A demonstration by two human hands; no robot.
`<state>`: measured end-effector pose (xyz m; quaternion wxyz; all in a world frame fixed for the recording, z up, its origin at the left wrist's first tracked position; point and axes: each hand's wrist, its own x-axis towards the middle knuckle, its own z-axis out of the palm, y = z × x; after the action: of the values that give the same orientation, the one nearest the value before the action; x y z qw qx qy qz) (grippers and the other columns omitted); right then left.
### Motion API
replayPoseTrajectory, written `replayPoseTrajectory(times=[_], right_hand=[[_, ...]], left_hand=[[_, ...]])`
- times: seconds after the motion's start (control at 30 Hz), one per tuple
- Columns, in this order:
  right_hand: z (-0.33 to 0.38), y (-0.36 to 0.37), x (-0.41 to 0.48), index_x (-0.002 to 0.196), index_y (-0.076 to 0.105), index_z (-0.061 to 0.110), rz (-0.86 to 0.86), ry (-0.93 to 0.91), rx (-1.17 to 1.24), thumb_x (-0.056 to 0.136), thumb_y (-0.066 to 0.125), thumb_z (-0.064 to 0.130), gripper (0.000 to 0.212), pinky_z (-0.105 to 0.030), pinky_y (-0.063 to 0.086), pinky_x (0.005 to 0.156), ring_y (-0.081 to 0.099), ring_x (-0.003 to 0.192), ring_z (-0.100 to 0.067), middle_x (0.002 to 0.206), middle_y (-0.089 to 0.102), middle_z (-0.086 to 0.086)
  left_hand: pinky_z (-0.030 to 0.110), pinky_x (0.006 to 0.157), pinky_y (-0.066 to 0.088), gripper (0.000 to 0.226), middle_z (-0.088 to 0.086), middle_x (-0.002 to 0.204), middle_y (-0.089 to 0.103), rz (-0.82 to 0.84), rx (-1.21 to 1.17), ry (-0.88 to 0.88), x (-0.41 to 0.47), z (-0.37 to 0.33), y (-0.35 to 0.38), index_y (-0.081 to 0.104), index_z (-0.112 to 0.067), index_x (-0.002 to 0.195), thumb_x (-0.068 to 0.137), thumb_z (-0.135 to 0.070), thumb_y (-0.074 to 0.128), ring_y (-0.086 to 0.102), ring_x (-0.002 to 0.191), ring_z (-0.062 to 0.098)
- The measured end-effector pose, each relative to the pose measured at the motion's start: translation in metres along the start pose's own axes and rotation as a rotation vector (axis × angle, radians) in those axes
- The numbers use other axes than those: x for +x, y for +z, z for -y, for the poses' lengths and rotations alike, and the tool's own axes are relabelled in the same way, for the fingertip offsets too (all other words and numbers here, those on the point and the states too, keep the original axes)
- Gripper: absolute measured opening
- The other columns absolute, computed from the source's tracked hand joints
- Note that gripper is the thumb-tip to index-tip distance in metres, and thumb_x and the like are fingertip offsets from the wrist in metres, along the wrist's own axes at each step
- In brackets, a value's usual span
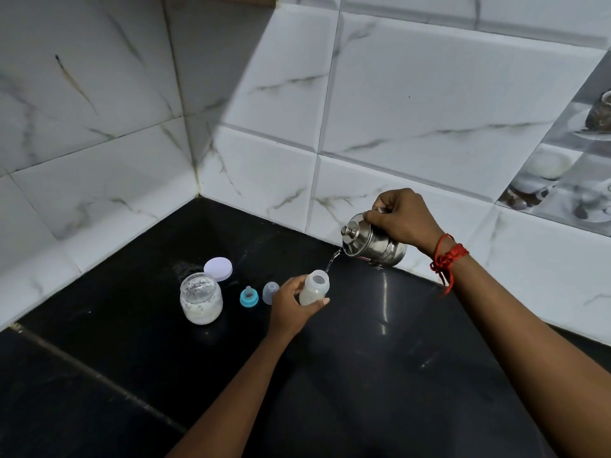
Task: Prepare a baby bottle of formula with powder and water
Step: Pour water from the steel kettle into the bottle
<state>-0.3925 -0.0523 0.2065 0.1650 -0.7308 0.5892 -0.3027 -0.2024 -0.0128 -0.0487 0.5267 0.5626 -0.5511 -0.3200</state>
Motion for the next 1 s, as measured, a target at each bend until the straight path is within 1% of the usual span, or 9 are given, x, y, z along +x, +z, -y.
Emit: replayPoseTrajectory(times=[0.17,0.23,0.33,0.43,0.5,0.6,0.67,0.8,1.0], right_hand=[[-0.0009,-0.0003,-0.0019,0.069,0.066,0.0,0.001,-0.011,0.002,0.081,0.075,0.018,0.023,-0.044,0.056,0.063,0.068,0.065,-0.035,0.066,0.07,-0.017],[-0.0002,0.0002,-0.0019,0.07,0.066,-0.001,0.0,-0.015,-0.002,0.081,0.075,0.018,0.023,-0.042,0.055,0.063,0.066,0.062,-0.032,0.067,0.069,-0.017],[0.0017,0.0013,-0.0016,0.07,0.066,0.0,0.004,-0.01,-0.005,0.081,0.074,0.018,0.023,-0.034,0.051,0.054,0.059,0.05,-0.017,0.067,0.07,-0.018],[0.0024,0.0025,-0.001,0.069,0.065,0.0,0.009,-0.005,-0.002,0.081,0.074,0.018,0.023,-0.026,0.048,0.049,0.054,0.041,-0.009,0.064,0.069,-0.016],[0.0018,0.0026,-0.0006,0.068,0.065,0.001,0.006,-0.002,-0.006,0.08,0.074,0.018,0.023,-0.031,0.05,0.053,0.055,0.042,-0.009,0.064,0.069,-0.015],[0.001,0.0023,-0.0006,0.069,0.065,0.001,0.0,-0.004,-0.015,0.08,0.074,0.018,0.022,-0.038,0.052,0.059,0.058,0.051,-0.017,0.066,0.07,-0.016],[-0.0001,0.0025,-0.0009,0.069,0.065,0.001,-0.007,-0.002,-0.017,0.08,0.074,0.017,0.021,-0.037,0.053,0.06,0.059,0.053,-0.019,0.066,0.07,-0.016],[-0.0033,0.0034,-0.0017,0.069,0.066,0.003,-0.001,0.012,-0.018,0.08,0.074,0.018,0.02,-0.036,0.052,0.058,0.056,0.045,-0.009,0.065,0.07,-0.013],[-0.0021,0.0042,-0.0043,0.068,0.066,0.003,0.005,0.0,-0.025,0.08,0.075,0.018,0.021,-0.032,0.05,0.056,0.056,0.045,-0.007,0.063,0.069,-0.01]], left_hand=[[0.016,0.083,0.055,0.056,-0.004,0.113,0.072,-0.015,-0.007,0.01,0.0066,-0.0015,-0.0022,0.07,-0.018,0.116,0.068,-0.027,0.097,0.069,0.102,0.009],[0.016,0.084,0.055,0.057,-0.005,0.114,0.071,-0.01,0.003,0.01,0.008,-0.002,-0.0009,0.07,-0.018,0.117,0.068,-0.028,0.096,0.069,0.103,0.01],[0.02,0.084,0.057,0.057,-0.005,0.113,0.072,-0.001,-0.006,0.008,0.008,-0.0016,0.0033,0.071,-0.017,0.116,0.067,-0.031,0.096,0.069,0.102,0.011],[0.023,0.085,0.058,0.054,-0.007,0.112,0.072,0.015,-0.021,0.005,0.0044,-0.0044,0.0059,0.07,-0.024,0.113,0.066,-0.031,0.097,0.07,0.101,0.009],[0.023,0.085,0.058,0.054,-0.008,0.111,0.072,0.025,-0.026,0.008,0.0021,-0.0049,0.0068,0.07,-0.029,0.112,0.066,-0.032,0.097,0.07,0.101,0.009],[0.024,0.086,0.058,0.055,-0.009,0.112,0.071,0.032,-0.013,0.019,0.0001,-0.0045,0.0064,0.072,-0.025,0.114,0.066,-0.034,0.096,0.07,0.102,0.01],[0.024,0.085,0.058,0.054,-0.009,0.111,0.071,0.027,-0.013,0.023,0.0001,-0.0044,0.0055,0.071,-0.025,0.114,0.066,-0.034,0.096,0.07,0.102,0.01],[0.021,0.085,0.057,0.054,-0.006,0.113,0.071,0.014,-0.006,0.025,0.0013,-0.0055,0.0024,0.071,-0.022,0.114,0.067,-0.031,0.096,0.07,0.103,0.01],[0.012,0.081,0.053,0.055,-0.003,0.113,0.071,-0.005,0.004,0.026,0.0077,-0.0101,-0.0024,0.071,-0.015,0.116,0.069,-0.025,0.096,0.068,0.101,0.008]])
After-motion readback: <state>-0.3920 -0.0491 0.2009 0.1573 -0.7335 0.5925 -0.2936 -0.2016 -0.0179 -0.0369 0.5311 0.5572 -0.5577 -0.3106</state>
